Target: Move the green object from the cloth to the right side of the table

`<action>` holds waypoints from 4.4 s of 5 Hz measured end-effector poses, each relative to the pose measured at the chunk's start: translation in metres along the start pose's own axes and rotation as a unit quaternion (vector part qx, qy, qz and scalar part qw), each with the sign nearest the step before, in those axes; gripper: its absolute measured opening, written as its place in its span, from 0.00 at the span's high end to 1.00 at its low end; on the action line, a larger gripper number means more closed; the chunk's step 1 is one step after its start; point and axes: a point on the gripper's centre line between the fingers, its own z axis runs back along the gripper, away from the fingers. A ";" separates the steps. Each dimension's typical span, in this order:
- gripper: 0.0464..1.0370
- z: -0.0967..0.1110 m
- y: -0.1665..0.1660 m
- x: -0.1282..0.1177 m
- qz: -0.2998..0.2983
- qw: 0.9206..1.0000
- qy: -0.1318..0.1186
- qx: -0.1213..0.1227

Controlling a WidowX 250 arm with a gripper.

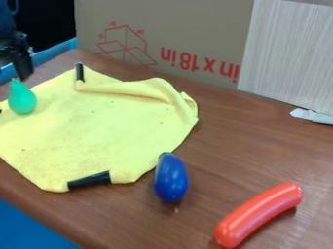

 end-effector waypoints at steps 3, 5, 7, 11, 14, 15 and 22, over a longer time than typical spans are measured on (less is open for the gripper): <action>0.14 -0.038 -0.004 -0.004 -0.003 0.998 -0.030 0.055; 0.32 -0.035 -0.007 -0.005 -0.006 0.998 -0.045 0.050; 0.66 -0.005 -0.042 -0.012 0.019 0.998 -0.053 0.026; 0.66 0.030 -0.214 -0.032 0.002 1.000 -0.009 -0.006; 0.66 -0.011 -0.318 -0.046 -0.014 1.000 0.012 -0.003; 0.66 -0.019 -0.338 -0.041 -0.008 1.000 0.012 -0.019; 0.04 0.015 -0.318 -0.032 -0.002 0.990 0.034 -0.139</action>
